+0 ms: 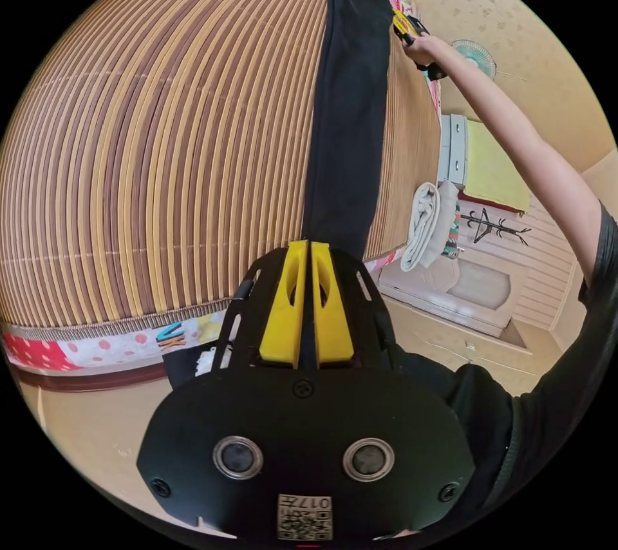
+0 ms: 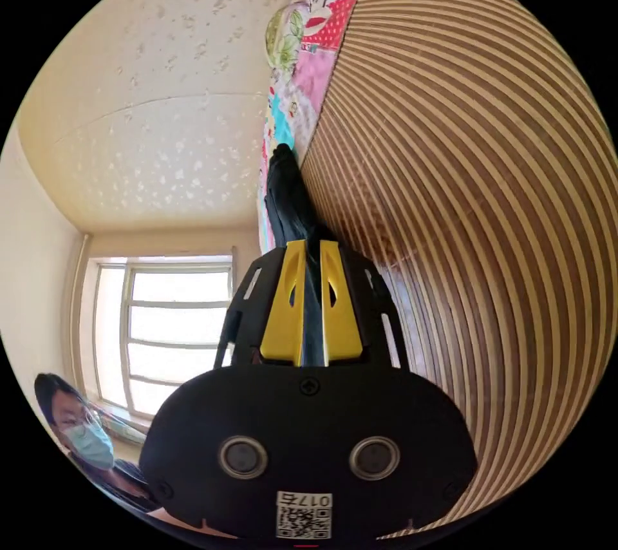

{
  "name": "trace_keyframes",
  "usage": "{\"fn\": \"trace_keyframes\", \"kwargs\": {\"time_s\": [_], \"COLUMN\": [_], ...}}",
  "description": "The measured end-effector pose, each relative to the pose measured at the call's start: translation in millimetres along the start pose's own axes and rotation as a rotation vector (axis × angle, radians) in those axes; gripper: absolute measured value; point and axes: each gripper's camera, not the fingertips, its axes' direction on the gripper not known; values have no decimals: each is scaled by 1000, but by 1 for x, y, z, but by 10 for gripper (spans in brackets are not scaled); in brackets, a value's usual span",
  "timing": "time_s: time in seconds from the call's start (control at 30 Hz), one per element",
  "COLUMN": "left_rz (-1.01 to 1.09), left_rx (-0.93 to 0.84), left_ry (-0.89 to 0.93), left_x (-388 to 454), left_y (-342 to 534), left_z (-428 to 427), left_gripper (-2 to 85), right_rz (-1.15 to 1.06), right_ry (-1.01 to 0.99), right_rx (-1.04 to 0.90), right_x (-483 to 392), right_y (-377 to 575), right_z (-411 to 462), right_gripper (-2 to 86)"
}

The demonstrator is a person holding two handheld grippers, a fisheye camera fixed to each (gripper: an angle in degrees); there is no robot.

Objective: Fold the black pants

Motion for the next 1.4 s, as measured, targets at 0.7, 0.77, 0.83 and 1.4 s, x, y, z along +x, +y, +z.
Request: {"fn": "trace_keyframes", "kwargs": {"time_s": [0.7,0.77,0.83,1.4], "left_rz": [123,61,24,641], "left_rx": [162,152,124,201], "left_ry": [137,145,159,521], "left_x": [73,70,66,285], "left_y": [-237,-244,-243,119], "left_z": [-37,-28,-25,-202], "left_gripper": [106,64,37,36], "right_rz": [-143,-99,-67,-488], "right_ry": [81,7,-106,-456], "right_rx": [-667,-687,-666,-730], "right_x": [56,73,82,-173], "right_y": [132,130,130,314], "right_z": [-48,-46,-59,-229], "right_gripper": [114,69,44,9]}}
